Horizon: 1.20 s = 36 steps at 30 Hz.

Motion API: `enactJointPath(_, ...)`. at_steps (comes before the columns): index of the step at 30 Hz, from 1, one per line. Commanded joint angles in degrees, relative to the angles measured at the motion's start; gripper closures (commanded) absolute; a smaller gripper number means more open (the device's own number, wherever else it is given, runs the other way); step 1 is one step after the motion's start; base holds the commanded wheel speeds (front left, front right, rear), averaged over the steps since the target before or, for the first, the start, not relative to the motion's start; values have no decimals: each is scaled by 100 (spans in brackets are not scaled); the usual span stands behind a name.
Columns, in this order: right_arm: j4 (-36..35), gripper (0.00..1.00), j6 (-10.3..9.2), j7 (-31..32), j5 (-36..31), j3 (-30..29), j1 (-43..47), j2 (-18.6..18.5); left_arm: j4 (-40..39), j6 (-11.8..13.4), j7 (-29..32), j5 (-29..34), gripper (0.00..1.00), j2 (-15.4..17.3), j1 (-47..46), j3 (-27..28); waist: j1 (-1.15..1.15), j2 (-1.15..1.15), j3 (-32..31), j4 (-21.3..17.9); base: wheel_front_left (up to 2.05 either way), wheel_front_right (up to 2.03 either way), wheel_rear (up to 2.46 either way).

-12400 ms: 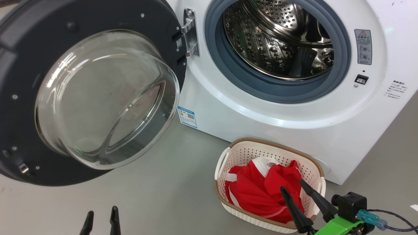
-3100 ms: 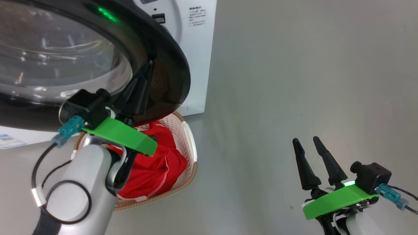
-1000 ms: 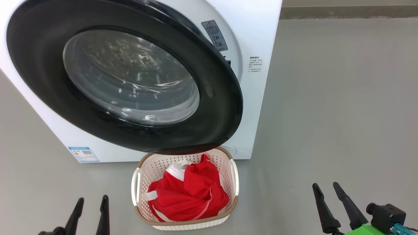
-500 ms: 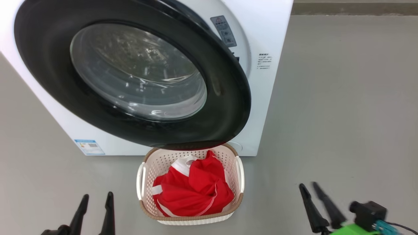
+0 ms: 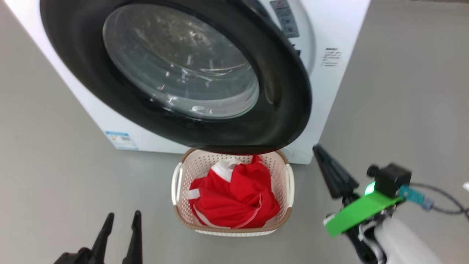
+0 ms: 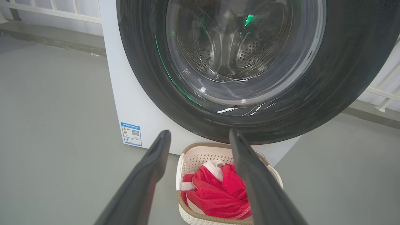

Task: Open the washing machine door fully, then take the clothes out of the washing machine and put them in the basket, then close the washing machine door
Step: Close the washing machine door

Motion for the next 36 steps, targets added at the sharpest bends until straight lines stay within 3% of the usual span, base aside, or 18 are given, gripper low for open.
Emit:
enactJointPath(1,-89,100,37,-36,29,99,-288,-37,-147,-31,-28,-61,0,21,-267,109,0,0,229,229,0,0,0)
enactJointPath(17,150,100,37,-36,-76,-312,-1388,-297,-189,-31,-28,-380,0,18,-774,-228,0,0,1043,792,0,0,0)
enactJointPath(36,68,100,37,-36,-260,-1169,-2546,-333,-176,-31,-28,-512,0,17,-1330,-508,0,0,1824,919,0,0,0)
